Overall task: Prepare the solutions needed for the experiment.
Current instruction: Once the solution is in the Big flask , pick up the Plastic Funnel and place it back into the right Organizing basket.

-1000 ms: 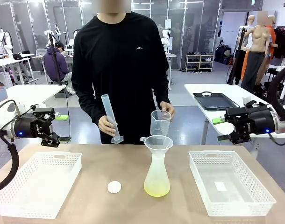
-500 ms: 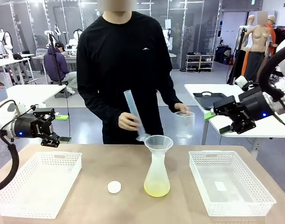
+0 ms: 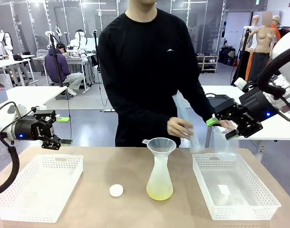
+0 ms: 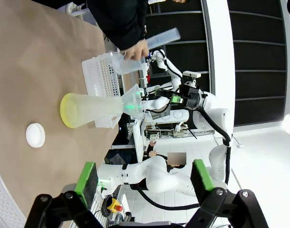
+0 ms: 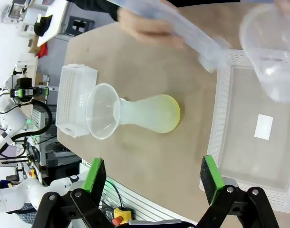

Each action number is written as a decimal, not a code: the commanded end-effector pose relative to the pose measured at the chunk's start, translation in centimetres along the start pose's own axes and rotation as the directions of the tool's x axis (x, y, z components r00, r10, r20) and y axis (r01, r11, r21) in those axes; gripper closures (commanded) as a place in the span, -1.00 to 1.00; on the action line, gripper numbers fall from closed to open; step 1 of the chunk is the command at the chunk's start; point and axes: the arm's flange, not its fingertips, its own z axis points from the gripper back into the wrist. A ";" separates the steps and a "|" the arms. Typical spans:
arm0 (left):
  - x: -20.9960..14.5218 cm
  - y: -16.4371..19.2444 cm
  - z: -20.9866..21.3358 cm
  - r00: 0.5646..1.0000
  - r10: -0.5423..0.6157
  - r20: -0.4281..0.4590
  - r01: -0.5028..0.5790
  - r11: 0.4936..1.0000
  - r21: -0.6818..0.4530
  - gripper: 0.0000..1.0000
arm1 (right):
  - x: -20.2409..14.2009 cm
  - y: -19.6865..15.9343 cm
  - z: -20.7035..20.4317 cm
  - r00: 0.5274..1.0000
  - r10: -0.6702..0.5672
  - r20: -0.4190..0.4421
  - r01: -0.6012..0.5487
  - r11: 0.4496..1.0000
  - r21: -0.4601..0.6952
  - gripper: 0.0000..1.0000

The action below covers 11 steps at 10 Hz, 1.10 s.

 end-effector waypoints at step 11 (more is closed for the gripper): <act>0.0 -0.2 -0.1 1.000 0.009 0.003 -0.009 1.000 0.005 -1.00 | 2.7 4.7 -8.9 0.984 -0.056 -0.167 0.054 0.998 -0.017 -1.00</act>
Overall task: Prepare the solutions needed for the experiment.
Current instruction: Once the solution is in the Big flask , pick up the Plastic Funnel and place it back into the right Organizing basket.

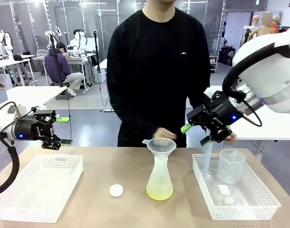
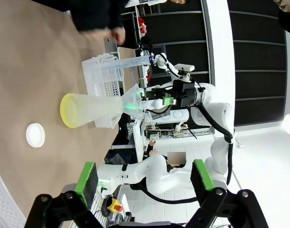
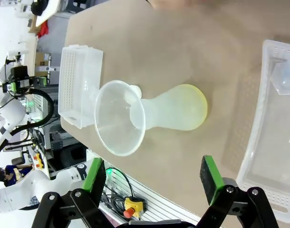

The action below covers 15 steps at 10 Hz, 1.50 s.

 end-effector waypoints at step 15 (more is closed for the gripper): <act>0.0 -0.2 -0.1 1.000 0.009 0.003 -0.009 1.000 0.005 -1.00 | 2.2 1.8 -7.6 0.992 -0.105 -0.071 0.101 0.993 -0.066 -0.66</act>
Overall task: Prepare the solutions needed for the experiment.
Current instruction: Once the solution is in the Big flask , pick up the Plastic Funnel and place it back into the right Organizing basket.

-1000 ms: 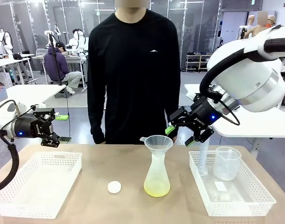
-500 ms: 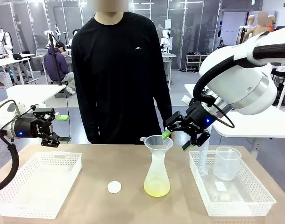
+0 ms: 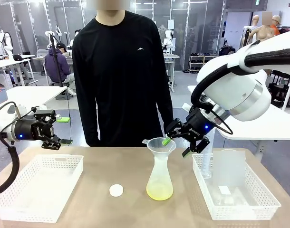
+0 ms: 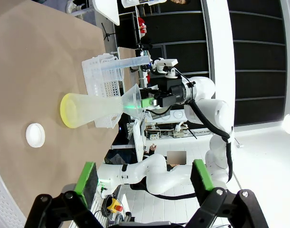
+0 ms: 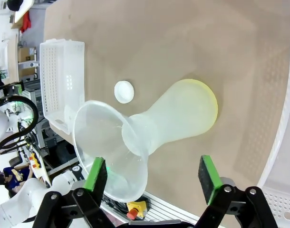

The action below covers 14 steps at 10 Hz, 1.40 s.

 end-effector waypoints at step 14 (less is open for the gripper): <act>0.0 -0.2 -0.1 1.000 0.009 0.003 -0.009 1.000 0.005 -1.00 | -0.2 0.9 0.6 0.994 -0.101 0.037 0.100 0.995 0.020 1.00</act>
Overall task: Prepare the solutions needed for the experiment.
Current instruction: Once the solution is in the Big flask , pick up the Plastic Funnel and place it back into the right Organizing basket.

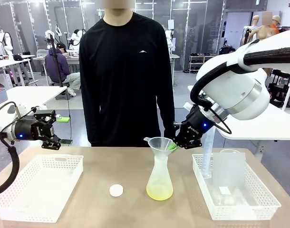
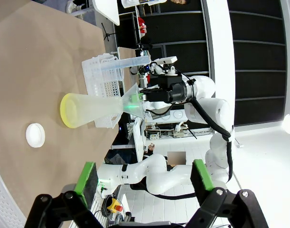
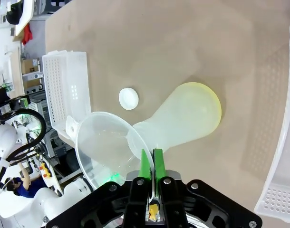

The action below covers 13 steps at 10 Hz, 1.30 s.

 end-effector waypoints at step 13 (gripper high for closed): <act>0.0 -0.2 -0.1 1.000 0.009 0.003 -0.009 1.000 0.005 -1.00 | -6.5 5.0 9.3 0.969 0.190 0.159 -0.195 0.981 0.014 1.00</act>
